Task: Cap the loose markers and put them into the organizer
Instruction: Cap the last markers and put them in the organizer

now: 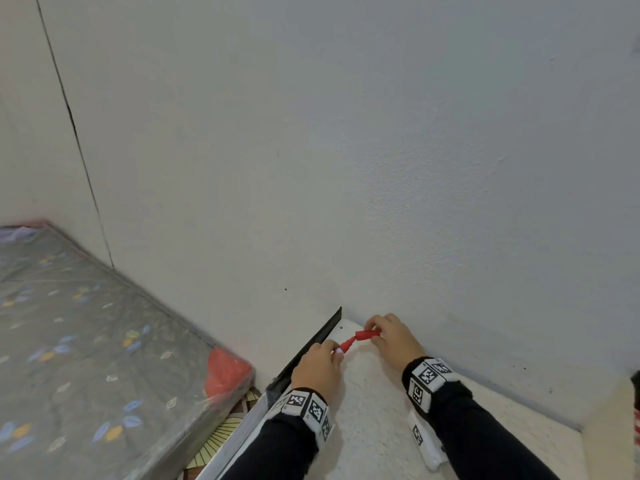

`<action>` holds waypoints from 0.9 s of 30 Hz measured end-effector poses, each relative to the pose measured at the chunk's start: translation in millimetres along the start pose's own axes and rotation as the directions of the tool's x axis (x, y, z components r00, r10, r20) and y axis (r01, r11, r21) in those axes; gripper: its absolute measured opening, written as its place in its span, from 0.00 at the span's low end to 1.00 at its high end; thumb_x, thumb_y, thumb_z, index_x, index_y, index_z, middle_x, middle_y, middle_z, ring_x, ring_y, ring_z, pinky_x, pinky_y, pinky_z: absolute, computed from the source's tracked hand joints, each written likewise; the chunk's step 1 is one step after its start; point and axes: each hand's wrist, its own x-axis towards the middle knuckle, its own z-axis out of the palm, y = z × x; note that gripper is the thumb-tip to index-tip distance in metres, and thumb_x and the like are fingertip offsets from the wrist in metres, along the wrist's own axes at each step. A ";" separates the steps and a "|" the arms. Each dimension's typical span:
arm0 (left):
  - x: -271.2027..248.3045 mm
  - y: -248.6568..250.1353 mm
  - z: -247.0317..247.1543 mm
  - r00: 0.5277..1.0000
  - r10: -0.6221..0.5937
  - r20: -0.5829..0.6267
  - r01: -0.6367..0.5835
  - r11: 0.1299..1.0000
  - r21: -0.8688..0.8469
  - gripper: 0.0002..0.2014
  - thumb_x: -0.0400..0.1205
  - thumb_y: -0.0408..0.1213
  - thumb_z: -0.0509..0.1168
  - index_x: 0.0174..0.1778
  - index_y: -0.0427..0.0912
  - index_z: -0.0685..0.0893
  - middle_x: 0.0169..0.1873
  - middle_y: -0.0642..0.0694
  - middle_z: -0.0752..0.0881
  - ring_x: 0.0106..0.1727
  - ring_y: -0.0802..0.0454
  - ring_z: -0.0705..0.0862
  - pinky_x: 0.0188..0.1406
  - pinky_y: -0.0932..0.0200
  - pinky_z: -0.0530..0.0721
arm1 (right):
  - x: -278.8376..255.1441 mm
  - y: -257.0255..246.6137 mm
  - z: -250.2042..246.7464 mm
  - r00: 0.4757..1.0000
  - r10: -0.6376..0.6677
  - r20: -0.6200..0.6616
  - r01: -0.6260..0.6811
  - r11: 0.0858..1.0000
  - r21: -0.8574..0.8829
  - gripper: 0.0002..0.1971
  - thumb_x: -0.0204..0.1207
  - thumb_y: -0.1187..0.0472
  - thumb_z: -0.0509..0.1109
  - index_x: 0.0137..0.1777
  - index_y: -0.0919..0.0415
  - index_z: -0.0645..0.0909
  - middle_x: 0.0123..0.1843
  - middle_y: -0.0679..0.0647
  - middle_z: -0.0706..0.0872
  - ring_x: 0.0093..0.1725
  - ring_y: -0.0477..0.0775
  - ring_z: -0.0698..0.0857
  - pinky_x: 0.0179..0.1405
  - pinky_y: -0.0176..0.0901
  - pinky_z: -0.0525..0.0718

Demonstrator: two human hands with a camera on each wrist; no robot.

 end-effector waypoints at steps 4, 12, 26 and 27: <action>-2.8 1.9 3.0 0.989 0.141 0.040 -0.139 0.989 -0.060 0.12 0.85 0.46 0.54 0.58 0.53 0.80 0.50 0.52 0.81 0.49 0.54 0.82 0.51 0.55 0.81 | -13.4 3.5 -7.0 0.991 -0.090 0.096 0.088 0.996 0.028 0.10 0.78 0.66 0.65 0.55 0.55 0.82 0.48 0.47 0.73 0.55 0.50 0.77 0.61 0.39 0.74; -1.4 10.9 2.1 0.957 0.254 0.137 -0.204 0.931 -0.302 0.07 0.76 0.39 0.70 0.48 0.50 0.81 0.36 0.56 0.80 0.32 0.61 0.77 0.39 0.66 0.77 | -47.6 7.4 -20.9 0.992 0.129 0.008 -0.127 0.962 0.241 0.15 0.81 0.50 0.60 0.32 0.49 0.70 0.30 0.47 0.74 0.31 0.47 0.72 0.33 0.40 0.70; -70.2 111.8 -6.3 0.848 0.340 0.405 0.117 0.627 -0.771 0.13 0.85 0.38 0.58 0.38 0.40 0.82 0.24 0.51 0.74 0.13 0.58 0.64 0.14 0.70 0.58 | -130.7 1.7 -87.3 0.929 0.266 -0.259 -0.109 0.863 0.494 0.21 0.83 0.51 0.55 0.30 0.59 0.75 0.30 0.49 0.82 0.30 0.45 0.74 0.30 0.31 0.71; -76.0 118.4 -4.7 0.858 0.344 0.383 0.095 0.626 -0.774 0.13 0.85 0.38 0.59 0.37 0.40 0.82 0.23 0.51 0.74 0.13 0.58 0.65 0.14 0.69 0.60 | -137.4 5.4 -91.0 0.930 0.262 -0.259 -0.104 0.862 0.496 0.19 0.82 0.51 0.57 0.31 0.58 0.73 0.31 0.48 0.82 0.29 0.45 0.74 0.29 0.29 0.71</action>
